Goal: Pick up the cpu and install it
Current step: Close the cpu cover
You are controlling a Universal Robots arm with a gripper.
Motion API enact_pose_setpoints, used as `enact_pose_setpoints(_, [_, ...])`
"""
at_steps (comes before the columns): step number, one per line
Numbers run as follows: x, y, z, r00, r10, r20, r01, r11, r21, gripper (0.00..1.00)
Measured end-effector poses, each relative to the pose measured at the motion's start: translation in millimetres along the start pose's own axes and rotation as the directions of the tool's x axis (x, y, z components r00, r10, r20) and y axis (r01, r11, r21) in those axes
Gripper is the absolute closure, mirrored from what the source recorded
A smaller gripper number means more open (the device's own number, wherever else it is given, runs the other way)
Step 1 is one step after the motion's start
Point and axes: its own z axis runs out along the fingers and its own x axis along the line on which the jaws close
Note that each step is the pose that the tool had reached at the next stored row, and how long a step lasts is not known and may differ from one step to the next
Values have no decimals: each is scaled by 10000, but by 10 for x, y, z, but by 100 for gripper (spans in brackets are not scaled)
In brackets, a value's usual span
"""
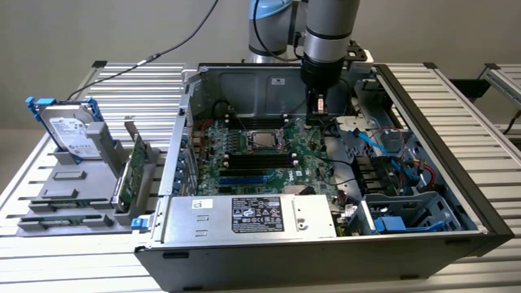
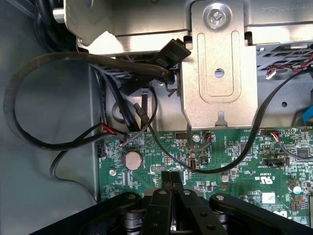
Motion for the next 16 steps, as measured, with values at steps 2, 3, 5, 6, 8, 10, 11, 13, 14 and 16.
enact_pose_setpoints(2, [0, 0, 0, 10000, -1, 2, 1, 10000, 4, 89])
enact_pose_setpoints(3, [0, -1, 0, 10000, -1, 3, 1, 10000, 6, 89])
enact_pose_setpoints(5, [0, -6, 0, 10000, -1, 7, 1, 10000, 11, 89])
enact_pose_setpoints(6, [0, -10, 0, 10000, 0, 13, 0, 10000, 17, 89])
enact_pose_setpoints(8, [-1, -23, 0, 10000, -1, 35, 1, 10000, 30, 89])
enact_pose_setpoints(10, [-3, -40, -2, 10000, -1, 59, 1, 10000, 41, 89])
enact_pose_setpoints(11, [-3, -49, -2, 10000, -1, 70, 1, 10000, 46, 89])
enact_pose_setpoints(13, [-5, -69, -4, 10000, -2, 95, 2, 10000, 57, 89])
enact_pose_setpoints(14, [-5, -78, -5, 9999, -3, 107, 2, 10000, 62, 89])
enact_pose_setpoints(16, [-6, -96, -5, 9999, -2, 128, 1, 10000, 77, 89])
